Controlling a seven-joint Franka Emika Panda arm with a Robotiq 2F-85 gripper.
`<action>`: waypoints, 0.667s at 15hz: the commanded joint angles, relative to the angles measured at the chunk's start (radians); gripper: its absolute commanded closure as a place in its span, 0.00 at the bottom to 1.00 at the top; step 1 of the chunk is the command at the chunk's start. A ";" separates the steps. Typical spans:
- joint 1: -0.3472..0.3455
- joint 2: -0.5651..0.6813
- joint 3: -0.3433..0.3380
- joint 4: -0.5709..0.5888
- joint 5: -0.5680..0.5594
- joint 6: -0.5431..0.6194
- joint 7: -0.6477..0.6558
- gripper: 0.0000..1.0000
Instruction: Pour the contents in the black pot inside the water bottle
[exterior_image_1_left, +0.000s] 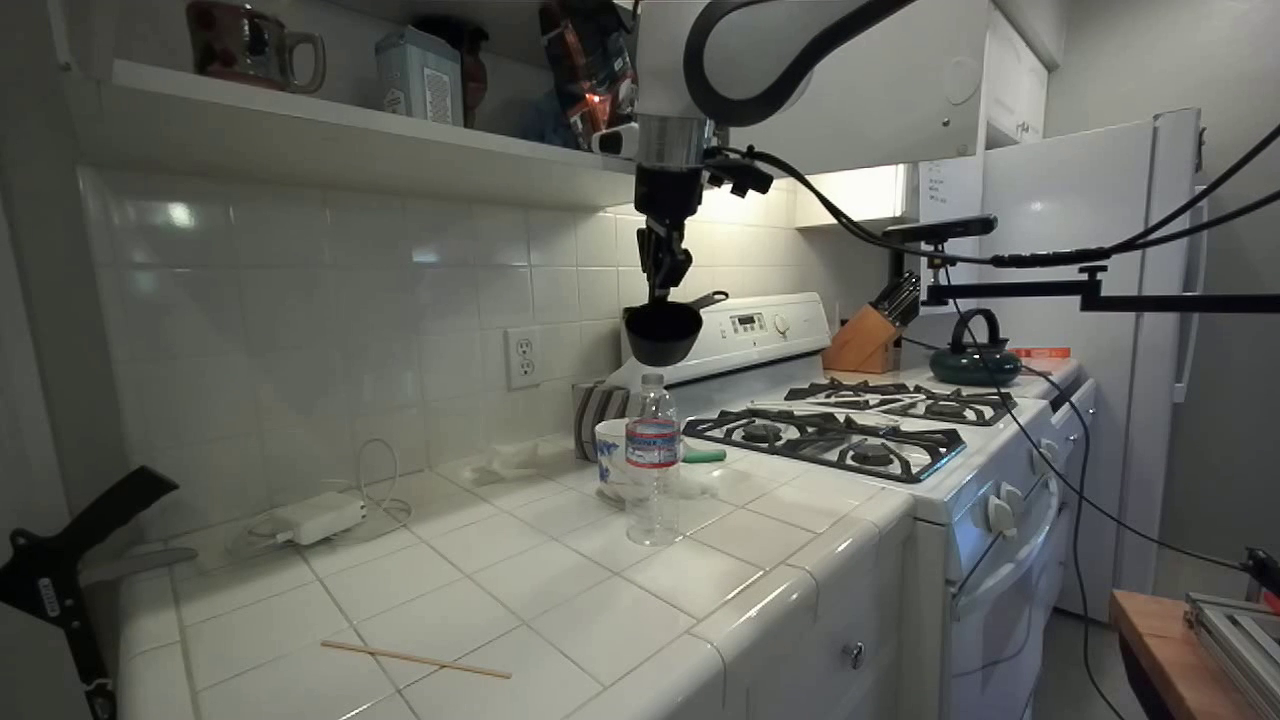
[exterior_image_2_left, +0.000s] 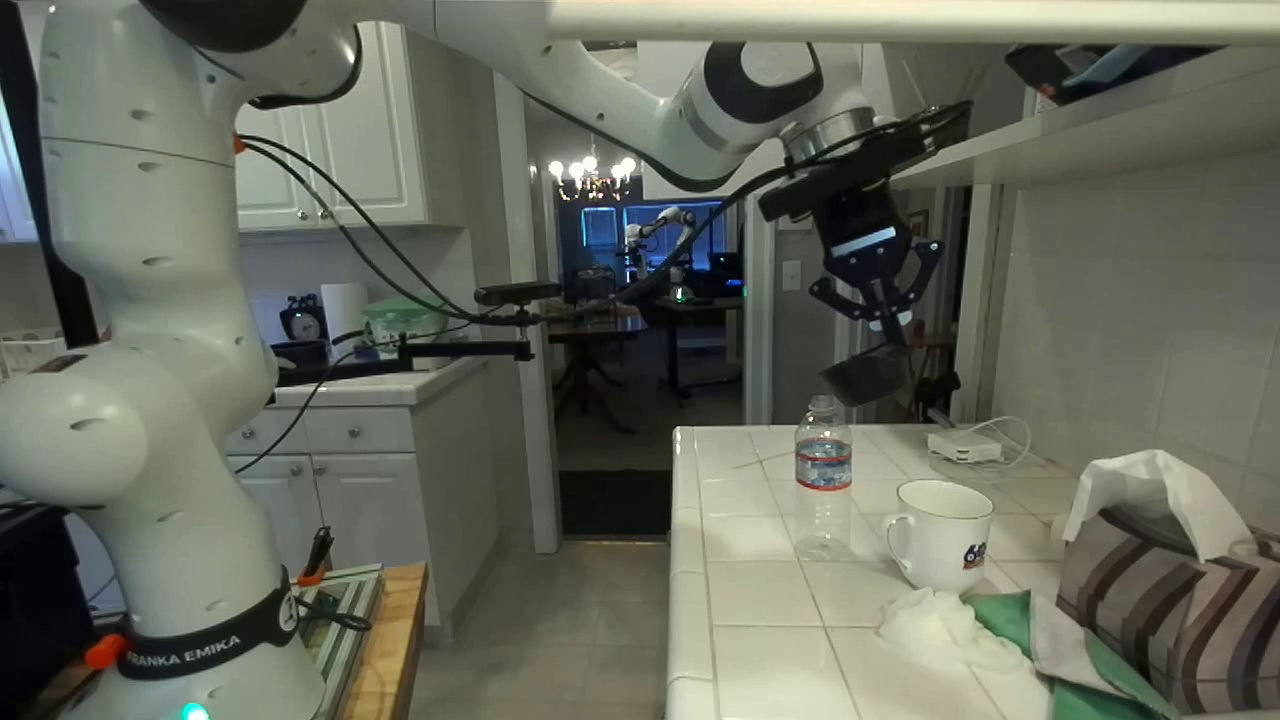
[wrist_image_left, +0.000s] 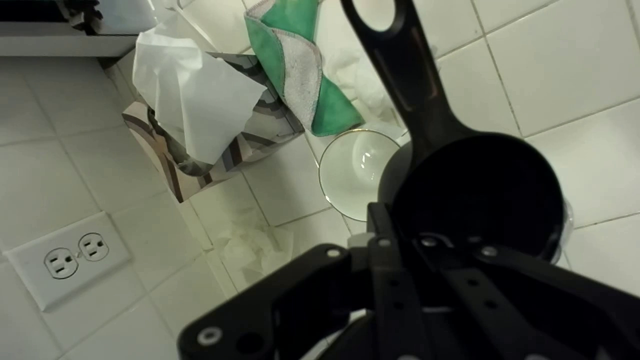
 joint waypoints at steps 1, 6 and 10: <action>0.006 -0.034 0.006 -0.039 -0.044 0.022 0.036 0.99; 0.008 -0.035 0.010 -0.039 -0.051 0.021 0.040 0.99; 0.010 -0.034 0.013 -0.040 -0.056 0.022 0.043 0.99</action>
